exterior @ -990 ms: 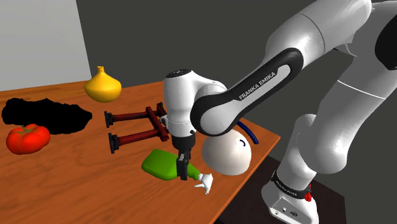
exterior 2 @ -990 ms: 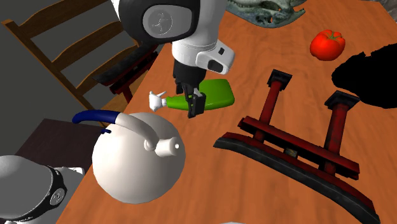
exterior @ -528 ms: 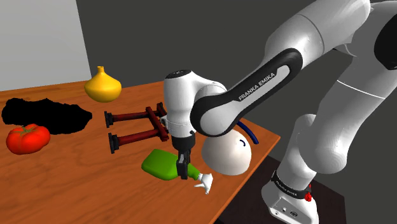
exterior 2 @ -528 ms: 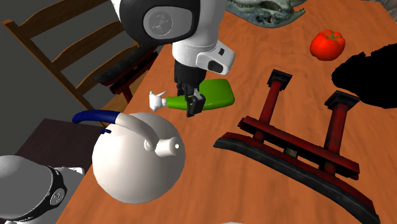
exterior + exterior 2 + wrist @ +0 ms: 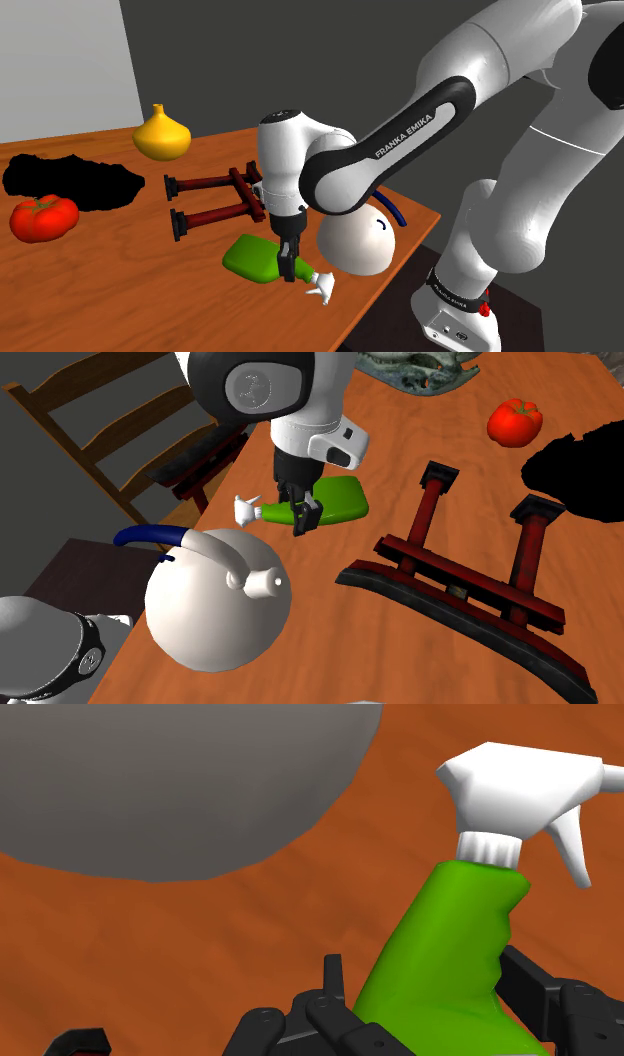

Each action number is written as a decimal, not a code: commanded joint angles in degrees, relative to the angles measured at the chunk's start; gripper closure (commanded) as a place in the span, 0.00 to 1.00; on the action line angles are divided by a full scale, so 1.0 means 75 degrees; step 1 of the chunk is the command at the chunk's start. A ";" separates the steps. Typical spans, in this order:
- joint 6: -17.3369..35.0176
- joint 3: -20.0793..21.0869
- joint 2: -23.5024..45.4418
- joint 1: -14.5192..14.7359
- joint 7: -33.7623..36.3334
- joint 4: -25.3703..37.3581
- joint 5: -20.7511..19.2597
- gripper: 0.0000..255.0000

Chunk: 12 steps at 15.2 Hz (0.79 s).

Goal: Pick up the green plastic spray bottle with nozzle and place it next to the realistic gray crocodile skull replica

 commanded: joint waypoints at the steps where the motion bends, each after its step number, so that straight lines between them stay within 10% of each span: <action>1: 0.0003 0.0000 0.0009 -0.0001 -0.0001 -0.0002 -0.0001 1.00; 12: -0.1250 -0.0128 -0.0762 0.0027 -0.0166 0.0516 0.0207 1.00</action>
